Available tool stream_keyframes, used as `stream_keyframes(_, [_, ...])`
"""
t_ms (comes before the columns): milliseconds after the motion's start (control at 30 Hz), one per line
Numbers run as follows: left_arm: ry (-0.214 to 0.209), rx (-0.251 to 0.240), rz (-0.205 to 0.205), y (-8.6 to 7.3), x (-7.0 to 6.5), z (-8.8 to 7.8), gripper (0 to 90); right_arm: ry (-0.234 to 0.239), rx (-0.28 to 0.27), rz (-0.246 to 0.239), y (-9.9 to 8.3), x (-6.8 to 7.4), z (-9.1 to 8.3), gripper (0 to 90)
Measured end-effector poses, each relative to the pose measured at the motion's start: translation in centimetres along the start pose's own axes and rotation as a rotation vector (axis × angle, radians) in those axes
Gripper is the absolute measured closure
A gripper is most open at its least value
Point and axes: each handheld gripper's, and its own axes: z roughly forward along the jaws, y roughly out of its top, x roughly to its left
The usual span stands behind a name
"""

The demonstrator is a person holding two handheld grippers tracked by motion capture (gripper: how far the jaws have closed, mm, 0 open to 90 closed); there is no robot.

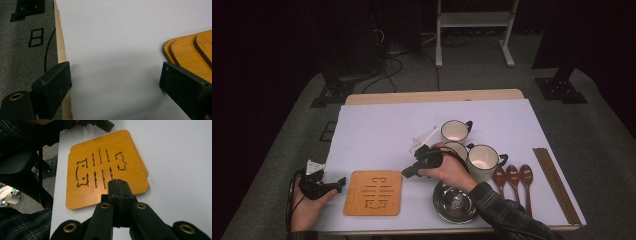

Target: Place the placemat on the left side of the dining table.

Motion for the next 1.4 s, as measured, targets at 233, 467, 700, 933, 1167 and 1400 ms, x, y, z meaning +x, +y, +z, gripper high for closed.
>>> stream_keyframes(233, [0.000,0.001,0.002,0.0,0.0,0.0,9.5,-0.001,0.013,0.003,-0.2,0.2,0.7,89.6])
stream_keyframes(467, [0.000,0.002,0.002,0.0,0.0,0.0,9.5,0.001,0.019,-0.001,-0.1,0.5,1.2,89.6])
stream_keyframes(700, [0.001,0.001,0.003,0.0,0.0,0.0,9.4,0.007,0.036,-0.009,0.0,0.7,2.2,89.6])
stream_keyframes(933, [0.001,0.001,0.003,0.0,0.0,0.0,9.5,0.016,0.055,-0.010,-0.1,0.9,3.1,89.6])
stream_keyframes(1167, [0.002,0.001,0.004,0.0,0.0,0.0,9.4,0.019,0.078,-0.013,-0.3,1.0,3.8,89.6])
stream_keyframes(1400, [0.002,0.001,0.003,0.0,0.0,0.0,9.5,0.019,0.106,-0.005,-0.6,1.0,4.7,89.6])
